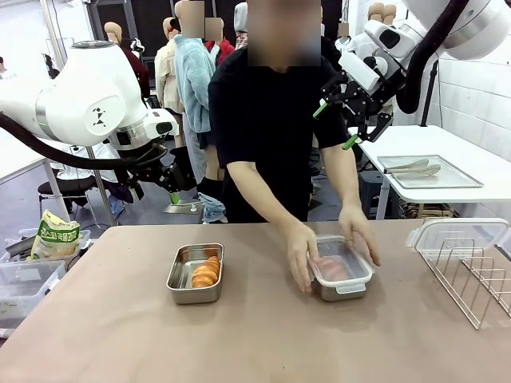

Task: Place the bread in airtight containers.
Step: Pick up one Airtight Container lid and hand it to the human.

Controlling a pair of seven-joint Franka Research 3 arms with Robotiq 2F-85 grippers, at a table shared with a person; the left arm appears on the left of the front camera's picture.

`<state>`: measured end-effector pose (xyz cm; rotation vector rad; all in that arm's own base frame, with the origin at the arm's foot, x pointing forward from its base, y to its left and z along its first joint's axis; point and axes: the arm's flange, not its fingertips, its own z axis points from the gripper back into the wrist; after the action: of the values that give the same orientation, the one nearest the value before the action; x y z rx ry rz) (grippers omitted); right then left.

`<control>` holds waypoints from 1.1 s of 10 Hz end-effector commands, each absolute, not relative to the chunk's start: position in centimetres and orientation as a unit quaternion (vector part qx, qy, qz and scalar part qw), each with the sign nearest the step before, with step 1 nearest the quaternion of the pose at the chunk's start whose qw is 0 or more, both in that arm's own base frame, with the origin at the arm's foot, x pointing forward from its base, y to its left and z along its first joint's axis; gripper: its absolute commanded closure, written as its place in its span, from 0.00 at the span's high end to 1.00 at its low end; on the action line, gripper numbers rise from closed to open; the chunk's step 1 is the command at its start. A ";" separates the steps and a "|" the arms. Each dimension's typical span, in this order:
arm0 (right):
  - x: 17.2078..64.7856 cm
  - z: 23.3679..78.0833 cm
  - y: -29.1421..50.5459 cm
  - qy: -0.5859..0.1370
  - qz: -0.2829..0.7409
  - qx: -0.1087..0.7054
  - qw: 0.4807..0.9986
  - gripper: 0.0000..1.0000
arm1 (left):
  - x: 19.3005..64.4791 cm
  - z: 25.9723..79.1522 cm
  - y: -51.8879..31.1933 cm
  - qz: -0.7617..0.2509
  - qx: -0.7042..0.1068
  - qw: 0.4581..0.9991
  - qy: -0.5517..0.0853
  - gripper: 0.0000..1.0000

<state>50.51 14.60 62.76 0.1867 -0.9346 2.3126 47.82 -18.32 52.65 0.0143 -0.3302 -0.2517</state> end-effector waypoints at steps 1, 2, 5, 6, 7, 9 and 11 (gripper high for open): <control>50.5 62.8 14.6 -0.355 0.878 0.071 0.315 1.00 | 47.8 52.8 -18.1 -0.124 0.008 0.979 -0.164 1.00; 50.4 62.4 14.0 -0.358 0.872 0.081 0.324 1.00 | 47.8 52.8 -18.1 -0.124 0.008 0.979 -0.164 1.00; 49.3 63.2 11.4 -0.370 0.855 0.058 0.358 1.00 | 47.8 52.8 -18.1 -0.124 0.008 0.979 -0.164 1.00; 49.0 63.4 10.1 -0.369 0.849 0.051 0.375 1.00 | 47.8 52.8 -18.1 -0.124 0.008 0.979 -0.164 1.00; 48.8 63.5 8.9 -0.376 0.840 0.049 0.388 1.00 | 47.8 52.8 -18.1 -0.124 0.008 0.979 -0.164 1.00; 48.6 63.6 7.8 -0.382 0.832 0.042 0.401 1.00 | 47.8 52.8 -18.1 -0.124 0.008 0.979 -0.164 1.00; 48.7 63.2 6.7 -0.376 0.824 0.037 0.423 1.00 | 47.8 52.8 -18.1 -0.124 0.008 0.979 -0.164 1.00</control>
<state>49.03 6.48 63.89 0.1046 -0.9517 2.1033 47.83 -18.29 52.65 0.0144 -0.3303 -0.2511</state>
